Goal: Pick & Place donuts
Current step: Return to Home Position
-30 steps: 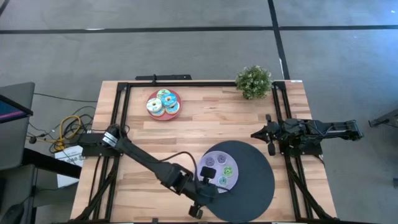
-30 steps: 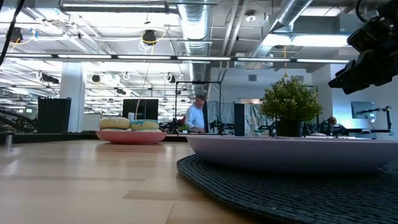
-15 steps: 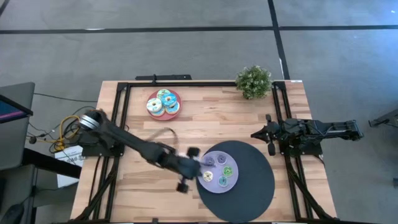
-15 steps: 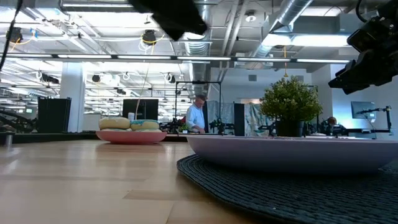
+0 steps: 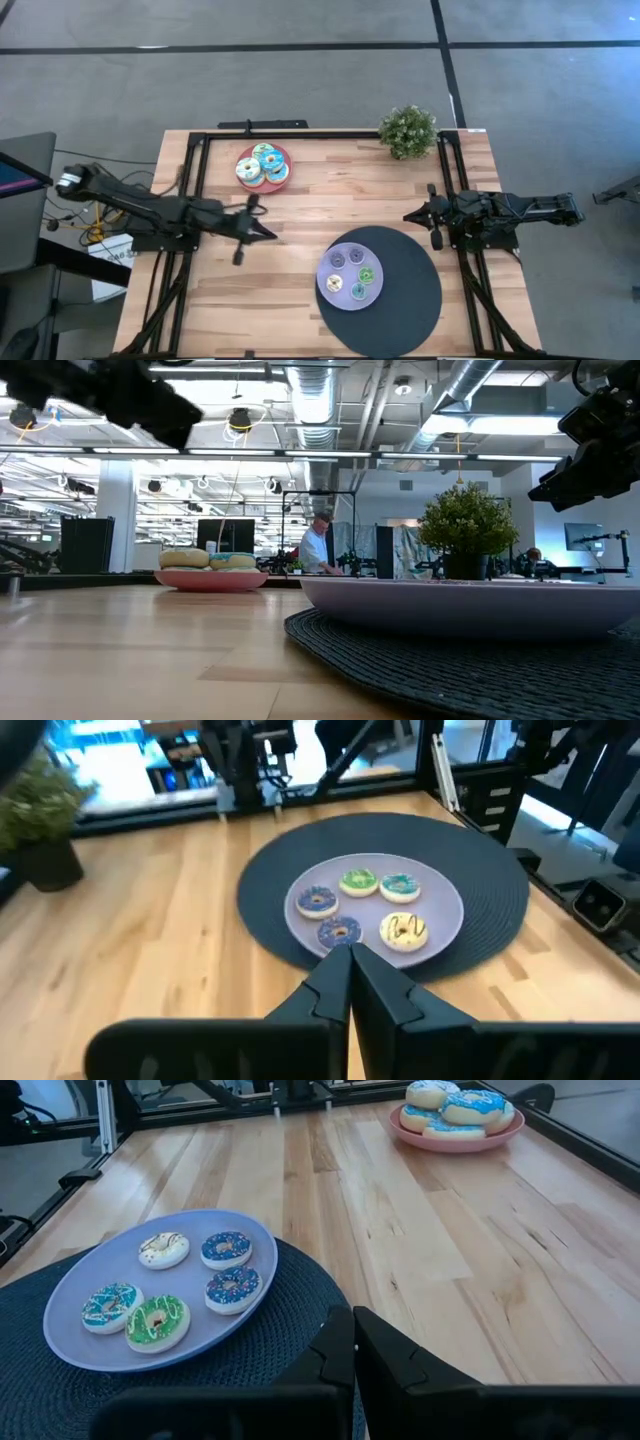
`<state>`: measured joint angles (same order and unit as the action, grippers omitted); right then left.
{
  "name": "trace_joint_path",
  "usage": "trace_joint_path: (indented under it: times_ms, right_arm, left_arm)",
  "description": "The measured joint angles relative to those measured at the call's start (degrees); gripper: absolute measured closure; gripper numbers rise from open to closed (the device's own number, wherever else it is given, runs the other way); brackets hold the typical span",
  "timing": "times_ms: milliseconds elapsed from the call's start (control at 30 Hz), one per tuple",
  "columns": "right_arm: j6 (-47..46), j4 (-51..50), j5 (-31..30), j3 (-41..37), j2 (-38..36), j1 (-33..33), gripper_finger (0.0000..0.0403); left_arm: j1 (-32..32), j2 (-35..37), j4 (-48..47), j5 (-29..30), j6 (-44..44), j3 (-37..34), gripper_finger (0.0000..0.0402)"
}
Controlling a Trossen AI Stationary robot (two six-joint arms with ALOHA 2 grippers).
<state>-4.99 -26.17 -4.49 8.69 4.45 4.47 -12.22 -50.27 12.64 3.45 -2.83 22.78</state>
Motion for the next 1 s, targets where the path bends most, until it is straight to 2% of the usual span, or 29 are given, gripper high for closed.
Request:
trace_joint_path:
  times_ms: [167, 333, 600, 767, 867, 1000]
  right_arm:
    - [0.0, 0.0, 0.0, 0.01, -0.01, 0.0, 0.0403]
    - [0.0, 0.0, 0.0, 0.0, 0.0, 0.02, 0.0403]
    - [0.0, 0.0, 0.0, 0.02, -0.01, 0.02, 0.0403]
    - [0.0, 0.0, 0.0, 0.0, 0.0, 0.0, 0.0403]
    - [0.0, -0.01, 0.0, 0.0, 0.0, 0.0, 0.0403]
    - [0.0, 0.01, 0.01, 0.0, 0.0, 0.02, 0.0403]
  left_arm:
    - [2.31, 13.06, -0.78, -1.51, -1.17, -6.62, 0.0401]
    - [2.96, 24.11, -6.33, -2.76, -1.1, -10.62, 0.0402]
    - [3.07, 40.25, -17.72, 0.81, -3.58, -11.89, 0.0401]
    - [3.09, 49.17, -22.89, 0.91, -3.56, -11.91, 0.0401]
    - [3.19, 50.2, -20.46, 0.49, -3.52, -13.09, 0.0401]
    - [3.63, 49.53, -12.84, -3.75, -1.29, -17.96, 0.0401]
